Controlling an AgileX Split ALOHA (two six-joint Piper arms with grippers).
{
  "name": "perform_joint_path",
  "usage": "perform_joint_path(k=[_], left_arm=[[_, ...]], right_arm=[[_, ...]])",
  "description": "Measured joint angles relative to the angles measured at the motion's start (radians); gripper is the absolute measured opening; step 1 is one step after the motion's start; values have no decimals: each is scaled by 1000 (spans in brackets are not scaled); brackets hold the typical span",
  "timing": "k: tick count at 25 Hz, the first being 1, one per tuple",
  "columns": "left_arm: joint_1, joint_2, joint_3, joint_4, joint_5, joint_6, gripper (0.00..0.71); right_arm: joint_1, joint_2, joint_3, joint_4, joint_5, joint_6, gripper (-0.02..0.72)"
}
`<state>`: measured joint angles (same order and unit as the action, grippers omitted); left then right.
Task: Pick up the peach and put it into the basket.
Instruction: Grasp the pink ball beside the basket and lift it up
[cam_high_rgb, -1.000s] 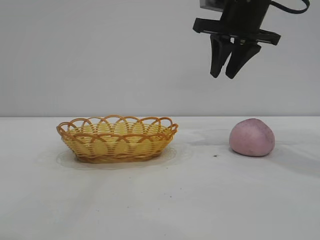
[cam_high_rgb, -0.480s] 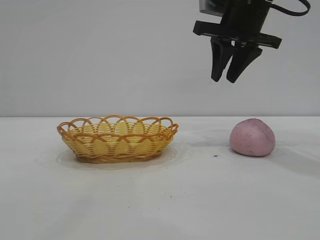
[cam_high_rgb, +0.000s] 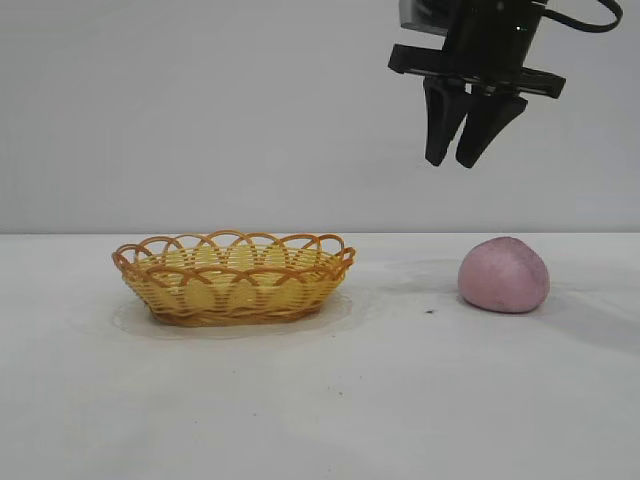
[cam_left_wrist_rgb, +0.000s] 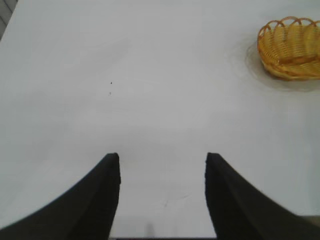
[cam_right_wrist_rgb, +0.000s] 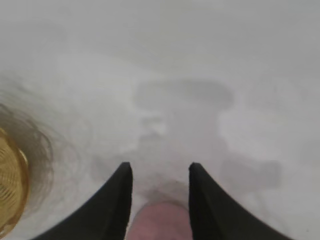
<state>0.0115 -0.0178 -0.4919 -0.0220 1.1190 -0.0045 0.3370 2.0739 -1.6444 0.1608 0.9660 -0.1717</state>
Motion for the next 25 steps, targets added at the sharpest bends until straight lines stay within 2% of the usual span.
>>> perform_joint_path(k=[6,12,13,14,15,16,17,18,19,23,25], left_arm=[[0,-2,2,-12,0,9,336],[0,-2,2,-12,0,9,336],[0,-2,2,-12,0,9,336],[0,-2,2,-12,0,10,336],[0,-2,2,-12,0,10,336],[0,-2,2,-12,0,10,336],[0,-2,2,-12,0,10,336],[0,-2,2,-12,0,10,336],[0,-2,2,-12,0,10,336],[0,-2,2,-12,0,10,336],[0,-2,2,-12,0,10,336]], right_arm=[[0,2,0,-30,145,0,268],[0,61,-4,-36,216,0,268],[0,88,-4,-36,229,0,215],[0,115,-4,-38,236,-3,214],[0,132,-4,-38,242,-13,135],[0,138,-4,-40,247,-25,90],[5,134,-4,-38,245,-30,56],[9,118,-4,-38,229,-32,55],[17,92,-4,-38,209,-34,0],[70,-26,-18,-25,145,-48,0],[91,-58,-44,19,125,-71,0]])
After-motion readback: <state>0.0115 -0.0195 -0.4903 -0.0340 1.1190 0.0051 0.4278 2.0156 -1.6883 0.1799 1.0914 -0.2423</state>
